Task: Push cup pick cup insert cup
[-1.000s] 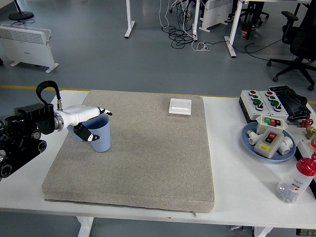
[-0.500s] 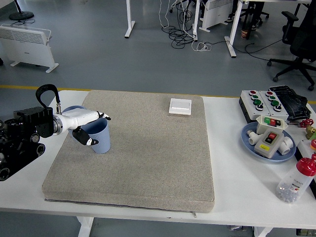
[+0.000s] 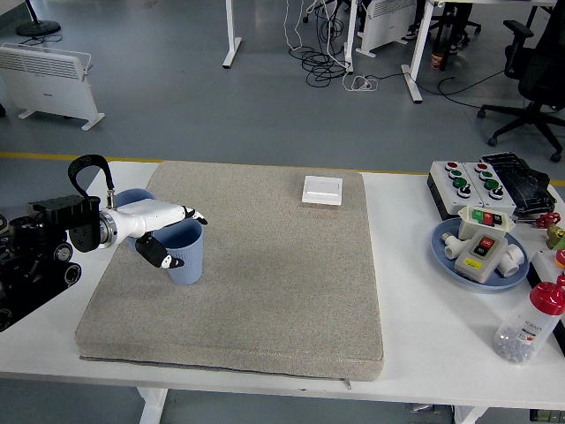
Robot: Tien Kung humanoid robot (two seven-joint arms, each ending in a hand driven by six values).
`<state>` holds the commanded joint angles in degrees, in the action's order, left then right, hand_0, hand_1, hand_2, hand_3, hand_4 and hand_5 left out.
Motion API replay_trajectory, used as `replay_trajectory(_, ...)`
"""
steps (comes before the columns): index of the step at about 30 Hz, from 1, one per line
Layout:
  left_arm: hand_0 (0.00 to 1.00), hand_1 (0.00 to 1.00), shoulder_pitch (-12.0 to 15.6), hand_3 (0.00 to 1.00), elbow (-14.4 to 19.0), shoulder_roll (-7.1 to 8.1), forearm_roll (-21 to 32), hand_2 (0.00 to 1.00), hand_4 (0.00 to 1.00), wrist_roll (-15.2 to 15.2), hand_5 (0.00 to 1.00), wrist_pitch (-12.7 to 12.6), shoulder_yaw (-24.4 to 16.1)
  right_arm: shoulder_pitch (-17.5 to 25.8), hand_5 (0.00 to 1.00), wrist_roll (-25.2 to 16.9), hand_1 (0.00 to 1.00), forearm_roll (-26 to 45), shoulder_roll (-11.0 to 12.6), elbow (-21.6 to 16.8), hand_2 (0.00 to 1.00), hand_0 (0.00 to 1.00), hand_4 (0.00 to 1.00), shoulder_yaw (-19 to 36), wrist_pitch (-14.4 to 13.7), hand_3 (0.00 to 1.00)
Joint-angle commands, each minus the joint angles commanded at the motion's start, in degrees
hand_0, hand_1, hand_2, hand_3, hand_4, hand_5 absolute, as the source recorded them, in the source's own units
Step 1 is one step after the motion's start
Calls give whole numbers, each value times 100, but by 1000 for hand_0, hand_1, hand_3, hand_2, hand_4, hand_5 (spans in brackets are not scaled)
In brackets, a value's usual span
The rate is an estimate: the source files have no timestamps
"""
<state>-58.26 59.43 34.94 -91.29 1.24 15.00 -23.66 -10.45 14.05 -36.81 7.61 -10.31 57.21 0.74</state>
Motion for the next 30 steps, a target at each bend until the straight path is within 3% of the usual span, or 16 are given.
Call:
replay_trajectory(1,493,624,28,775,143,46,11,728,493,-48,2,20,-89,1,560,-1,715,-4,1,0,716,775,287,3,0,620)
replay_trajectory(2,490,585,56,707,335,118,-5,648,506,-153,2,65,-218,6,562,-3,715,-2,-2,0,716,775,287,12,-4,619)
replay_trajectory(7,490,585,123,707,1075,363,81,648,506,-436,2,191,-767,31,562,-14,715,41,-5,0,716,775,287,7,-10,619)
replay_trajectory(8,481,560,119,674,1187,412,85,582,501,-498,2,217,-900,34,557,-13,715,36,-6,0,715,775,286,10,-10,619)
replay_trajectory(12,481,560,38,674,1305,554,83,582,501,-646,2,287,-1339,48,557,-5,715,20,-3,0,715,775,286,17,-9,619)
replay_trajectory(17,485,556,-179,667,965,645,64,573,502,-702,2,338,-1554,64,558,2,715,36,2,0,716,774,287,2,-12,619)
replay_trajectory(25,504,562,-468,667,21,639,-48,582,470,-697,2,386,-1544,61,560,13,715,31,6,0,715,774,286,-17,-17,620)
replay_trajectory(30,512,563,-520,670,-195,655,-65,585,466,-726,2,413,-1528,41,559,-2,715,76,6,0,716,774,286,-36,-21,620)
